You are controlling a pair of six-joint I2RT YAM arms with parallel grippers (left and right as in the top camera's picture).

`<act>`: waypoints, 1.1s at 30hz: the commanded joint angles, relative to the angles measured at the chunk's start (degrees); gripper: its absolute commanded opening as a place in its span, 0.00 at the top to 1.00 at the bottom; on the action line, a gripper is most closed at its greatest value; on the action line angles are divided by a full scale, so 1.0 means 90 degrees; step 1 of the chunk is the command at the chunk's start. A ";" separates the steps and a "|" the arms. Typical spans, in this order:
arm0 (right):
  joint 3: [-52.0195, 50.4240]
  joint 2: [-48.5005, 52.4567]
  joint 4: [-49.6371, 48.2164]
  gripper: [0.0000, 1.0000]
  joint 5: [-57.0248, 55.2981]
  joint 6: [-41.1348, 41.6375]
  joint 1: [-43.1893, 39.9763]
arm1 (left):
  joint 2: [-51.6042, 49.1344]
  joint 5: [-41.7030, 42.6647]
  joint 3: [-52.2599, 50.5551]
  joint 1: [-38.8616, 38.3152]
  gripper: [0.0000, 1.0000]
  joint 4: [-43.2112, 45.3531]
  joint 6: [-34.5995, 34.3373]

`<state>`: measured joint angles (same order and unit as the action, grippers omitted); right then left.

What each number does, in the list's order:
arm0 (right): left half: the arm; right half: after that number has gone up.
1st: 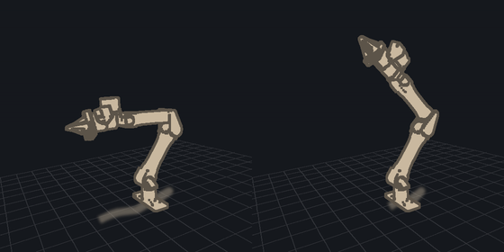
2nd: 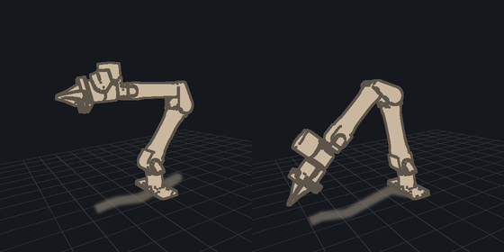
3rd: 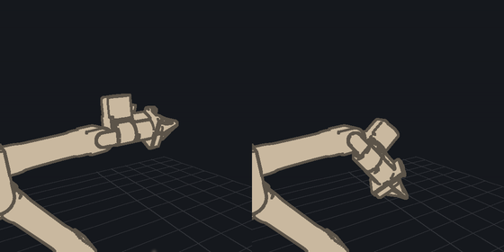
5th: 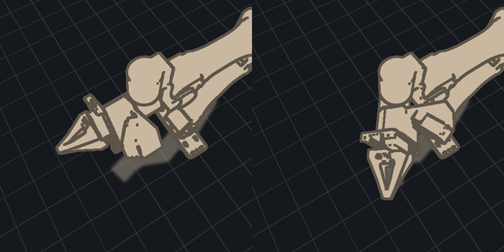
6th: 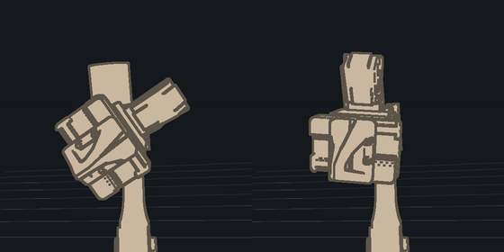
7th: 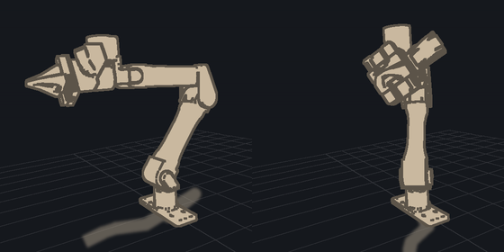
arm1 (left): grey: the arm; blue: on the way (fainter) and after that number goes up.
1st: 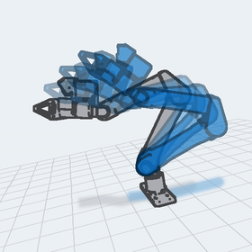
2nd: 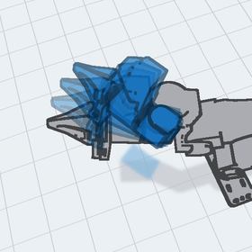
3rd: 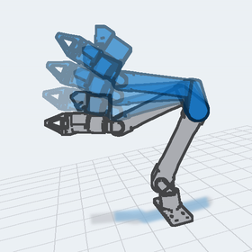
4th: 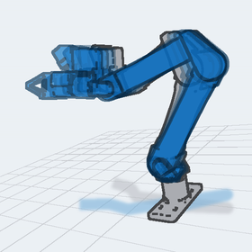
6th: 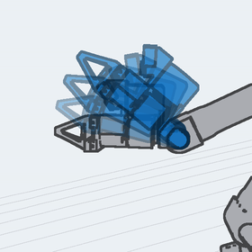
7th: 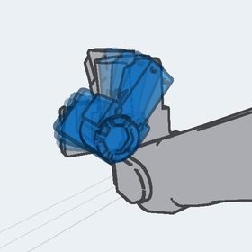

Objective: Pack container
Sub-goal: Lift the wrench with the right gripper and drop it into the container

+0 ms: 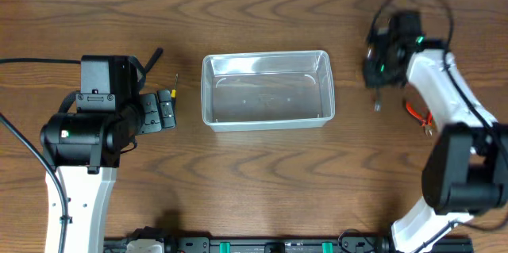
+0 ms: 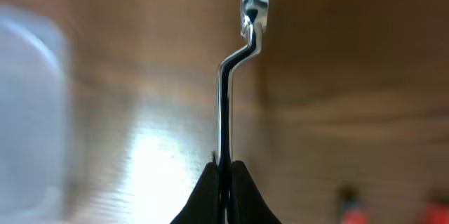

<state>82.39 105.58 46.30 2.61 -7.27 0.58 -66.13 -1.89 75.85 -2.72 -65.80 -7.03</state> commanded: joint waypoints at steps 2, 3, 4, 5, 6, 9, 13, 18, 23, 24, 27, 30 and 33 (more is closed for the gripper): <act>0.1149 -0.0974 0.0328 0.99 0.0083 -0.0610 0.0636 | 0.0000 -0.0034 0.0121 0.0034 0.02 -0.0019 0.0087; 0.1236 -0.1049 0.0425 0.99 0.0262 -0.1100 0.0816 | 0.0000 -0.0034 0.0121 0.0034 0.02 -0.0019 0.0087; 0.1280 -0.1117 0.0520 0.99 0.0413 -0.1588 0.1044 | 0.0000 -0.0034 0.0121 0.0034 0.02 -0.0019 0.0087; 0.1280 -0.1166 0.0607 0.99 0.0549 -0.1999 0.1287 | 0.0000 -0.0034 0.0121 0.0034 0.02 -0.0019 0.0087; 0.1280 -0.1171 0.0721 0.99 0.0748 -0.2419 0.1525 | 0.0000 -0.0034 0.0121 0.0034 0.02 -0.0019 0.0087; 0.1241 -0.1073 0.1018 0.99 0.1314 -0.3429 0.2132 | 0.0000 -0.0036 0.0121 0.0034 0.02 -0.0019 0.0087; 0.1098 -0.0719 0.1144 0.99 0.1428 -0.4580 0.2744 | 0.0000 -0.0034 0.0121 0.0034 0.02 -0.0017 0.0087; 0.1059 0.0126 0.1200 0.97 0.1608 -0.5372 0.3009 | 0.0000 -0.0034 0.0121 0.0034 0.02 -0.0019 0.0085; 0.1059 0.0986 0.1263 0.87 0.2023 -0.5727 0.3028 | 0.0000 -0.0034 0.0121 0.0034 0.02 -0.0022 0.0083; 0.1059 0.1127 0.1270 0.89 0.2106 -0.5727 0.3028 | 0.0000 -0.0034 0.0121 0.0034 0.02 -0.0022 0.0085; 0.1059 0.1413 0.1406 0.98 0.2169 -0.5727 0.3031 | 0.0000 -0.0034 0.0121 0.0034 0.02 -0.0019 0.0085; 0.1059 0.1513 0.1489 0.97 0.2164 -0.5724 0.3028 | 0.0000 -0.0034 0.0121 0.0034 0.02 -0.0019 0.0085; 0.1059 0.1506 0.1413 0.95 0.2142 -0.5724 0.3024 | 0.0000 -0.0034 0.0121 0.0034 0.02 -0.0019 0.0085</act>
<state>91.88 119.26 59.31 20.01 -57.60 27.40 -66.13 -1.91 75.85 -2.72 -65.78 -7.03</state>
